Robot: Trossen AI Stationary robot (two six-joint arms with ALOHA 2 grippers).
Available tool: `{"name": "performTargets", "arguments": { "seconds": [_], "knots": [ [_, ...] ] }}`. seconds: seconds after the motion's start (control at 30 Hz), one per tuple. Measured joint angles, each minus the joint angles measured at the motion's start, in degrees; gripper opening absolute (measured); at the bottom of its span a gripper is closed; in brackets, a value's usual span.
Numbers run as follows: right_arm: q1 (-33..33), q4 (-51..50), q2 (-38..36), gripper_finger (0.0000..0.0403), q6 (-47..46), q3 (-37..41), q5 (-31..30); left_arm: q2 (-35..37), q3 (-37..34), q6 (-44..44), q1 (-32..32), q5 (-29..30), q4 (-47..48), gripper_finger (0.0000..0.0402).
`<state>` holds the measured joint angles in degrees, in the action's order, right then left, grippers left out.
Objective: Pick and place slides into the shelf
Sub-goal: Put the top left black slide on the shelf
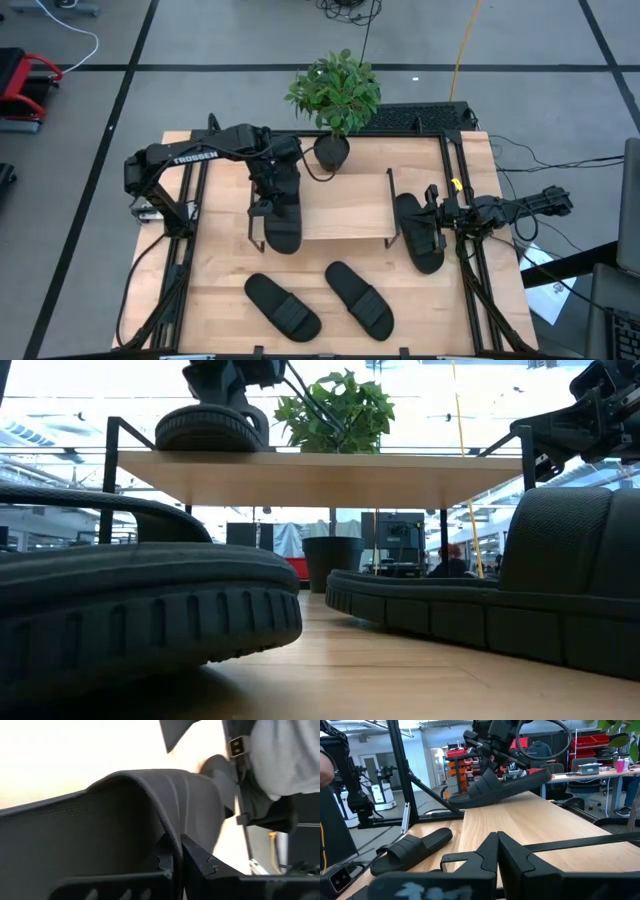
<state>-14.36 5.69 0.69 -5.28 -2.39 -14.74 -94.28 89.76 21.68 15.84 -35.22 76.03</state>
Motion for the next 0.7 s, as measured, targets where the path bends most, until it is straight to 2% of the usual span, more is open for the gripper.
{"name": "performTargets", "arguments": {
  "seconds": [0.33, 0.7],
  "knots": [
    [-0.01, 0.0, 0.0, 0.0, -0.02, 0.0, 0.02, 0.0, -0.07, -1.27, -0.11, 3.8, 0.02, 0.0045],
    [-0.01, 0.0, 0.0, 0.0, -0.04, 0.02, 0.02, 0.0, -0.09, -5.34, -0.28, 6.85, -0.16, 0.0157]
  ]
}}
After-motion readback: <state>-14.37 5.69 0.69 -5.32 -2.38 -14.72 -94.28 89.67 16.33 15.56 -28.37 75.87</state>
